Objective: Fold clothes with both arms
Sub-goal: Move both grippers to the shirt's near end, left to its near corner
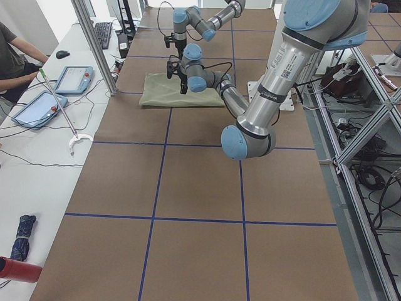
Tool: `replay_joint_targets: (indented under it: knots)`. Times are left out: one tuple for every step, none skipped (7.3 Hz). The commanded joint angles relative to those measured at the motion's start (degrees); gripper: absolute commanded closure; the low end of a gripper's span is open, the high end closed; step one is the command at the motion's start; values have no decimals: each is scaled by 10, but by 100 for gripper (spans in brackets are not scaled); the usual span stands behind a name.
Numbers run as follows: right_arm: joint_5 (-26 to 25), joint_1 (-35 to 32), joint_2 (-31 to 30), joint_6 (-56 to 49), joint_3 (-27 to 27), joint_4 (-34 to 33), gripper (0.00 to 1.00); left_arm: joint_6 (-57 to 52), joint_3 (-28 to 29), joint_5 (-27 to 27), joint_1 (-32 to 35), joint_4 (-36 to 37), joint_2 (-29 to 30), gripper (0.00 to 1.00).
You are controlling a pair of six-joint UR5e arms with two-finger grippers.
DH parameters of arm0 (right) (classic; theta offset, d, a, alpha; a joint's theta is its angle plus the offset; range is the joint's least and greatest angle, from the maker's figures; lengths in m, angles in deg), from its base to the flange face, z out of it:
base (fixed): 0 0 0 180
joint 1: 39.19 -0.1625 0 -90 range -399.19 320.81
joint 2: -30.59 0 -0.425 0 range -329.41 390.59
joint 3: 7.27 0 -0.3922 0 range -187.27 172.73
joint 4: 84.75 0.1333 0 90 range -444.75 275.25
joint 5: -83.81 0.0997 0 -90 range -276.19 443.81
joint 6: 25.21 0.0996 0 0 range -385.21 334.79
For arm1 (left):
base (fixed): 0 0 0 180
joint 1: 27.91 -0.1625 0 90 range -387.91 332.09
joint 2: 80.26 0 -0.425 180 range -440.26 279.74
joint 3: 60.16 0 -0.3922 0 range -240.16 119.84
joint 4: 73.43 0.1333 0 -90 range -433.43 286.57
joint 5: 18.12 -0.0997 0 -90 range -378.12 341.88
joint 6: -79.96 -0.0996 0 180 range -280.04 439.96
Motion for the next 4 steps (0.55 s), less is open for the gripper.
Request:
replay_joint_targets:
  knots:
    - [1,14,-88,52,129,0,0,130,-13,1,-68,3,-10,0]
    - [1,29,-108,87,166,0,0,182,-26,-2,-103,13,-21,0]
    - [5,41,-117,111,183,1,0,217,-28,-42,-141,31,-25,2]
    - [8,43,-121,117,188,1,0,222,-29,-69,-162,62,-23,2]
